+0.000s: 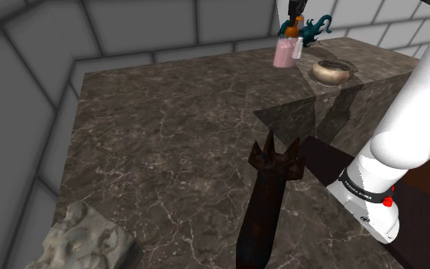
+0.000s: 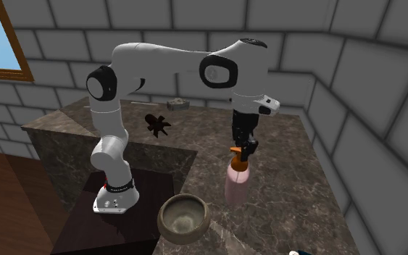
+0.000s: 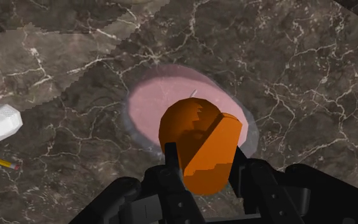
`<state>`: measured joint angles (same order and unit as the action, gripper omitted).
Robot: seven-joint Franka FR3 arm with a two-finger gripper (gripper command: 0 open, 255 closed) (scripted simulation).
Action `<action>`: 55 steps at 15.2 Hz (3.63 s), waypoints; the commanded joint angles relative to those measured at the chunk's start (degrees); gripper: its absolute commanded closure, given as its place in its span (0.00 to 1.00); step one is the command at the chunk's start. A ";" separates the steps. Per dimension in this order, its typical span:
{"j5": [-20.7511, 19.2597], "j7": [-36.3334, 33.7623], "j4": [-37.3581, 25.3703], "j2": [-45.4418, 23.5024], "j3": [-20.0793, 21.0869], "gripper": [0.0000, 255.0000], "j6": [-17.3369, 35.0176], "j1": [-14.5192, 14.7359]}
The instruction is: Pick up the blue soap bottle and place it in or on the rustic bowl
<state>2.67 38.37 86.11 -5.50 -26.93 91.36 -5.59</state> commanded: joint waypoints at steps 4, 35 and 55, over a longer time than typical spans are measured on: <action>0.60 0.28 -5.61 -1.26 -0.18 1.00 -4.49 -0.40; 1.89 13.54 -31.53 -1.43 -5.55 1.00 -30.56 -10.37; -7.31 14.69 -6.13 14.73 -3.66 1.00 -18.99 -9.86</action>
<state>-4.27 53.63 78.25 8.39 -30.99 71.32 -15.62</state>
